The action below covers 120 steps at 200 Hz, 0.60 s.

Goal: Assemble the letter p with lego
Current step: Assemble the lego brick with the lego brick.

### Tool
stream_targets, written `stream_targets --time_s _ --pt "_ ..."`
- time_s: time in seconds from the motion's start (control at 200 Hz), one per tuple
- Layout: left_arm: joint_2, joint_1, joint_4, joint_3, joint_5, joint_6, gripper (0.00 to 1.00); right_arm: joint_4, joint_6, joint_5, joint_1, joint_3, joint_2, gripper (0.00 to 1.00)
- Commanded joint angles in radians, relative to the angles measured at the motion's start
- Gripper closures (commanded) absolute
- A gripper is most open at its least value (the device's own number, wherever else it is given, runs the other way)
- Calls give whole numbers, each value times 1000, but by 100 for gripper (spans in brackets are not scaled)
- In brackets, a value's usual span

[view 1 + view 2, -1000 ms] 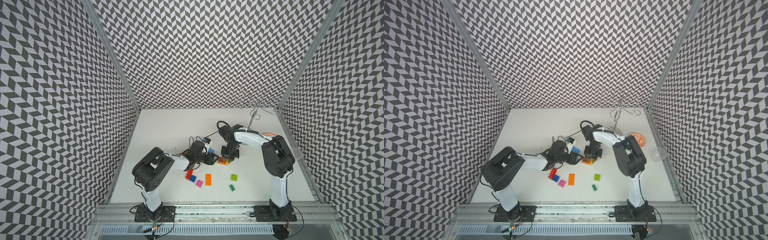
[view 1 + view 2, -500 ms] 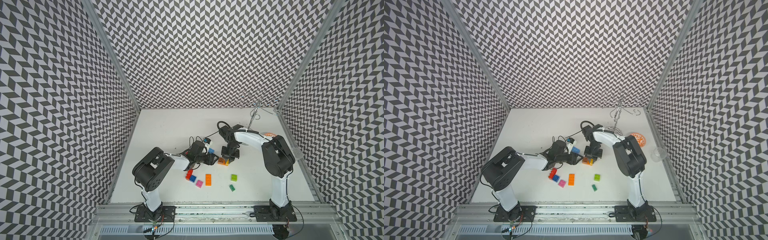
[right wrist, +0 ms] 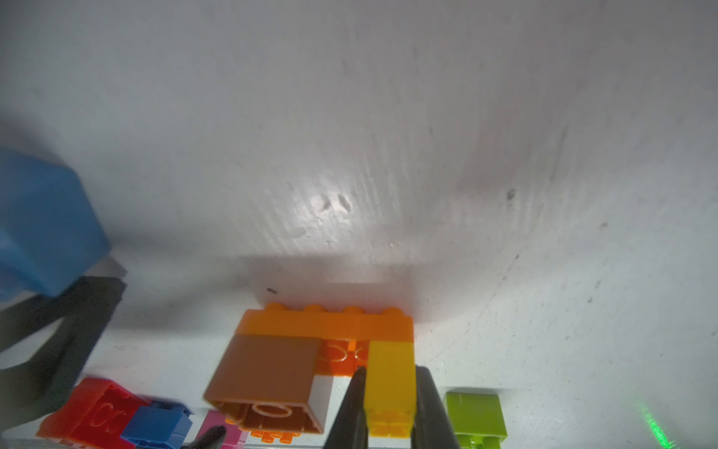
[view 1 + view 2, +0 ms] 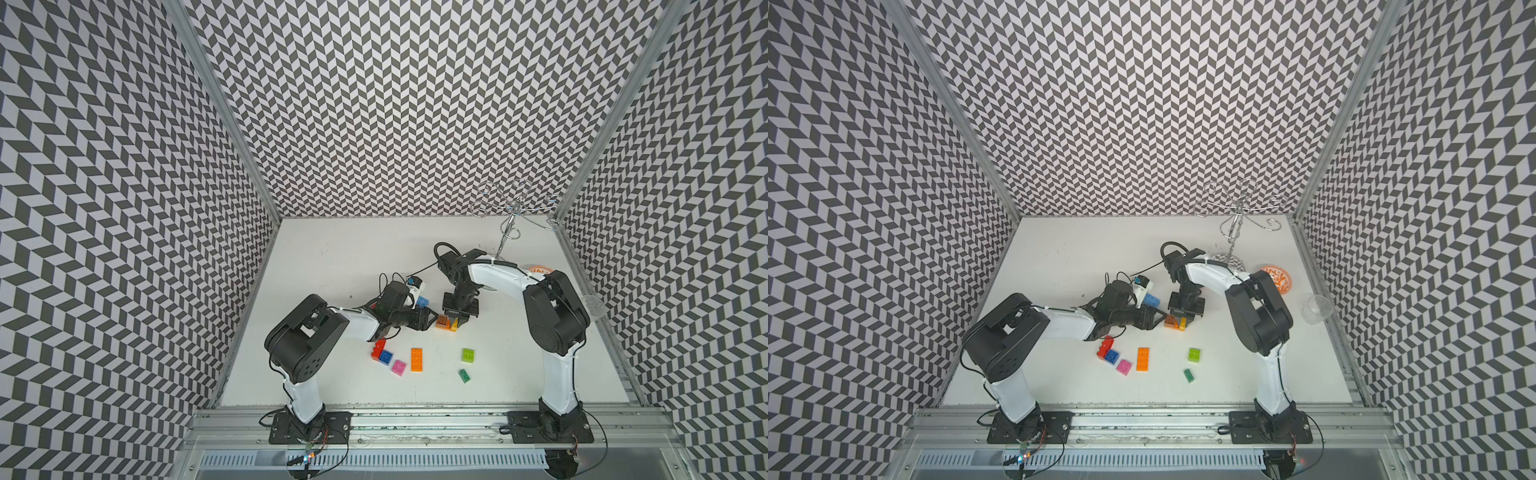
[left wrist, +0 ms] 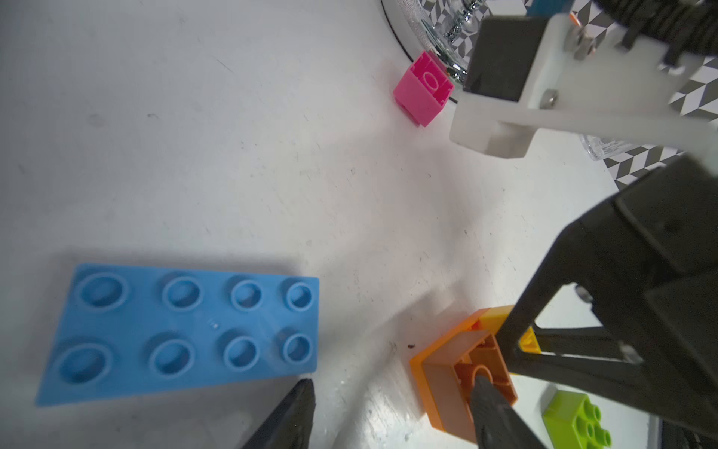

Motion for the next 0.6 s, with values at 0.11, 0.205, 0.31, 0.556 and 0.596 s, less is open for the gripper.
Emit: stream_targets --time_s 0.11,0.205,0.31,0.556,0.596 --pt "-8 -10 7 11 18 13 32 32 -9 30 16 3 5 83" --pt "-9 -10 7 13 20 13 32 30 -8 31 17 5 7 82" --pt "-12 -10 8 11 20 13 32 33 -7 28 21 3 10 71" --pt "-16 -10 8 8 21 13 31 26 -4 32 26 11 3 71" --pt "-21 -10 11 5 22 13 31 19 -2 37 26 12 -3 71"
